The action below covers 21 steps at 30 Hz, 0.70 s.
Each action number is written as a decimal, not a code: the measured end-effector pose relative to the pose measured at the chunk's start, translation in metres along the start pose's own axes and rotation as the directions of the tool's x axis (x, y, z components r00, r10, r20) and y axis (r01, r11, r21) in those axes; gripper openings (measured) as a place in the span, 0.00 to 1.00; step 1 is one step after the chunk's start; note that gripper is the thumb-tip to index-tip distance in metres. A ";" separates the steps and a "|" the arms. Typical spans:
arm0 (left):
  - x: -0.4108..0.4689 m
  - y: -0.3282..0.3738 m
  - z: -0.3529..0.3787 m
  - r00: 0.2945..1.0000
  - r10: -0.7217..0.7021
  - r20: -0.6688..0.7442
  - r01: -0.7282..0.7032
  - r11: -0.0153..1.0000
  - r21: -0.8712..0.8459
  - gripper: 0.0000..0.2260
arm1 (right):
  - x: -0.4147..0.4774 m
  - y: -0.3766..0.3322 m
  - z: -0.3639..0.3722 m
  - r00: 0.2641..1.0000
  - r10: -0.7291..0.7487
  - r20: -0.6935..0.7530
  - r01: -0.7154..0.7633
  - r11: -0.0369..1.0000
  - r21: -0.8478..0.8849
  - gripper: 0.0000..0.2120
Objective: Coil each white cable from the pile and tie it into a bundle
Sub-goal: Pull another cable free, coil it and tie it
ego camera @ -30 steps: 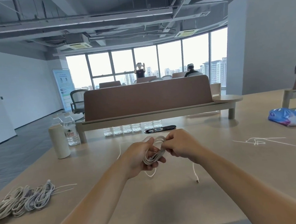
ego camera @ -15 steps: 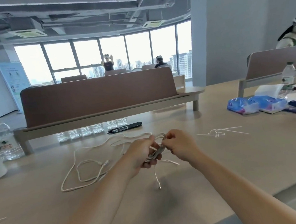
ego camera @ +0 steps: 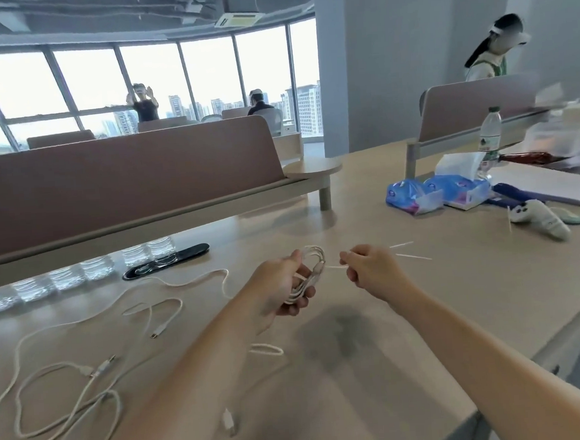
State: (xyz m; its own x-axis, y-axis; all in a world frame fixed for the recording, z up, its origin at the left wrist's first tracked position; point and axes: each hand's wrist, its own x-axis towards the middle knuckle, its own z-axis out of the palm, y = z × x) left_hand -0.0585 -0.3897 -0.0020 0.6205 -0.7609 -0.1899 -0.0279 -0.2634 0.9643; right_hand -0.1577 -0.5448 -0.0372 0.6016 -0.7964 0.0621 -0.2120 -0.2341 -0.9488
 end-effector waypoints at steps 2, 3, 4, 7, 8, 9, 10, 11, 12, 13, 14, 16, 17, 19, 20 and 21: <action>0.014 0.002 0.005 1.000 0.004 0.016 -0.004 1.000 -0.001 0.17 | 0.019 0.013 -0.006 0.997 -0.043 -0.060 0.032 0.983 -0.183 0.12; 0.021 0.003 0.008 1.000 0.002 0.025 -0.002 1.000 -0.002 0.17 | 0.026 0.018 -0.007 0.995 -0.062 -0.073 0.039 0.960 -0.278 0.11; 0.027 0.003 0.011 0.999 -0.001 0.033 0.002 1.000 -0.003 0.17 | 0.033 0.022 -0.008 0.994 -0.075 -0.073 0.043 0.928 -0.371 0.09; 0.044 0.001 0.018 0.998 -0.025 0.049 0.026 1.000 -0.017 0.16 | 0.047 0.029 -0.005 0.991 -0.136 -0.016 0.100 0.798 -0.594 0.07; 0.048 0.000 0.020 0.998 -0.031 0.055 0.033 0.999 -0.024 0.16 | 0.051 0.030 -0.004 0.987 -0.158 0.009 0.126 0.750 -0.650 0.09; 0.052 -0.002 0.021 0.998 -0.036 0.060 0.038 0.999 -0.027 0.16 | 0.055 0.031 -0.002 0.983 -0.182 0.027 0.148 0.696 -0.702 0.10; 0.055 -0.003 0.022 0.997 -0.040 0.061 0.042 0.999 -0.031 0.16 | 0.058 0.032 -0.001 0.979 -0.198 0.040 0.160 0.639 -0.753 0.12; 0.057 -0.005 0.023 0.997 -0.045 0.061 0.047 0.998 -0.036 0.16 | 0.061 0.033 0.000 0.976 -0.210 0.051 0.167 0.585 -0.794 0.14; 0.059 -0.007 0.022 0.997 -0.049 0.062 0.052 0.998 -0.042 0.16 | 0.064 0.034 0.001 0.973 -0.223 0.061 0.175 0.535 -0.827 0.15; 0.060 -0.009 0.022 0.997 -0.053 0.063 0.056 0.997 -0.049 0.16 | 0.067 0.037 0.002 0.969 -0.237 0.070 0.182 0.494 -0.850 0.15; 0.060 -0.010 0.021 0.996 -0.055 0.064 0.058 0.997 -0.052 0.17 | 0.068 0.038 0.003 0.967 -0.244 0.073 0.183 0.469 -0.864 0.15; 0.062 -0.013 0.020 0.996 -0.057 0.062 0.061 0.997 -0.054 0.17 | 0.070 0.042 0.005 0.966 -0.249 0.072 0.181 0.449 -0.875 0.15; 0.061 -0.013 0.019 0.996 -0.059 0.063 0.062 0.997 -0.052 0.17 | 0.071 0.042 0.006 0.967 -0.246 0.073 0.180 0.445 -0.877 0.15; 0.060 -0.015 0.017 0.996 -0.058 0.067 0.062 0.997 -0.054 0.17 | 0.069 0.040 0.007 0.971 -0.225 0.083 0.177 0.437 -0.882 0.14; 0.059 -0.015 0.016 0.996 -0.054 0.069 0.058 0.997 -0.054 0.17 | 0.067 0.038 0.008 0.973 -0.211 0.096 0.180 0.427 -0.886 0.14; 0.057 -0.014 0.015 0.996 -0.052 0.069 0.056 0.997 -0.053 0.17 | 0.065 0.035 0.010 0.972 -0.203 0.115 0.192 0.414 -0.890 0.14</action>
State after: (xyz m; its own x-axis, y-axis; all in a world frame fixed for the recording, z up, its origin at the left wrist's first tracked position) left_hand -0.0341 -0.4382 -0.0294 0.5659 -0.7850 -0.2520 0.0484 -0.2735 0.9606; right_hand -0.1186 -0.5997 -0.0697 0.7169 -0.6626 0.2169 -0.6577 -0.7460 -0.1050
